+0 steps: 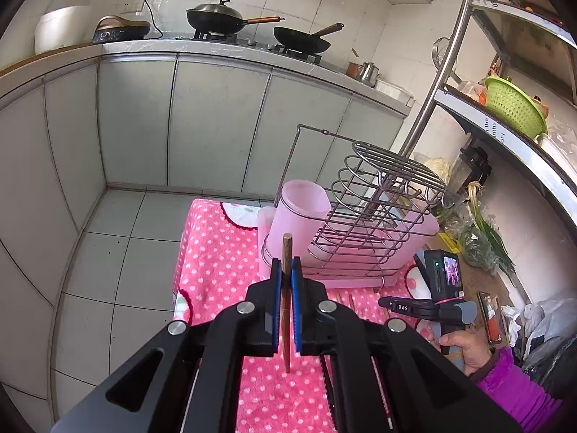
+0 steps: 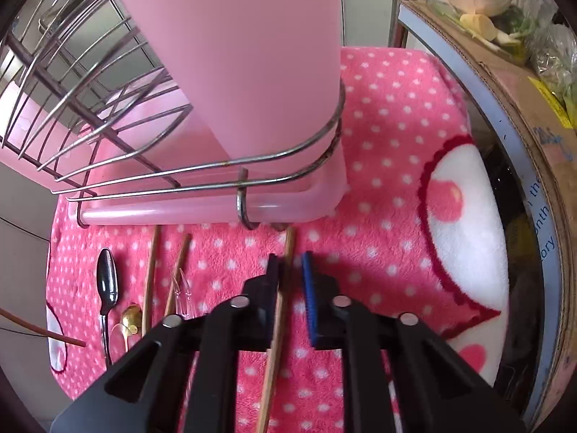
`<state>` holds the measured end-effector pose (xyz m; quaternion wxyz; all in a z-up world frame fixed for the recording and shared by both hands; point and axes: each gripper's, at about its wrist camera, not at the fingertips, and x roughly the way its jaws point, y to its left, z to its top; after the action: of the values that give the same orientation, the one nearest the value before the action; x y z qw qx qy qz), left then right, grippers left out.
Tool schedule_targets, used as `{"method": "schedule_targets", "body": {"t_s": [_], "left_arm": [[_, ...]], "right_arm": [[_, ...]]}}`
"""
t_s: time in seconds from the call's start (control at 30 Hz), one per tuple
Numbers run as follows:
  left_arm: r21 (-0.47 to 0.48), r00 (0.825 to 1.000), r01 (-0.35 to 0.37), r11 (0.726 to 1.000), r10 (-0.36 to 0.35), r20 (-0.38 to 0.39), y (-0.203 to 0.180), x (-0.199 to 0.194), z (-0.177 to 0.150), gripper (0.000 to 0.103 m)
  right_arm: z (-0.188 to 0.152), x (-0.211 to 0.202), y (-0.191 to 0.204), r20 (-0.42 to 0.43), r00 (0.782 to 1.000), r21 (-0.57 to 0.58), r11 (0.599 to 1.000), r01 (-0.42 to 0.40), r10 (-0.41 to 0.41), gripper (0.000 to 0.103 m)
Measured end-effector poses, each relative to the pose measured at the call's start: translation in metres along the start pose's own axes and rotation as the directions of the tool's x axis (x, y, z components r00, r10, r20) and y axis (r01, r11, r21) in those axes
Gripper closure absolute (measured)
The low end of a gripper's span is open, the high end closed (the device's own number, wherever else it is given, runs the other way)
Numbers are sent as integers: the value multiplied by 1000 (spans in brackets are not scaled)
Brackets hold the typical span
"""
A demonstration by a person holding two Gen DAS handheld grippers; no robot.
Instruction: Organize utensils
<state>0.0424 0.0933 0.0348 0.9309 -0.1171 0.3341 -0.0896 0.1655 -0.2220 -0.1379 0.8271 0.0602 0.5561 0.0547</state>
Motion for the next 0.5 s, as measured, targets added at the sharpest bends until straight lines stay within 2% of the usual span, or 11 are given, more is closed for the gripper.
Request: {"method": "schedule_targets", "body": {"t_s": [0.23,0.33,0.5], "left_arm": [[-2,1000,-9,1000,9,8,-1,-4,0,98],[-2,1000,-9,1000,9,16,-2,-7,0,98],[-2,1000,-11,1000,11,29,-5,-12,-1,98]], "right_arm": [[-19,-27,-3,67,996,16,998,-65,64,96],[-29,-55,-7,139,985,15,995,-103,100,96],[-43,-102,-14,263,954,-7,990,-144,141,97]]}}
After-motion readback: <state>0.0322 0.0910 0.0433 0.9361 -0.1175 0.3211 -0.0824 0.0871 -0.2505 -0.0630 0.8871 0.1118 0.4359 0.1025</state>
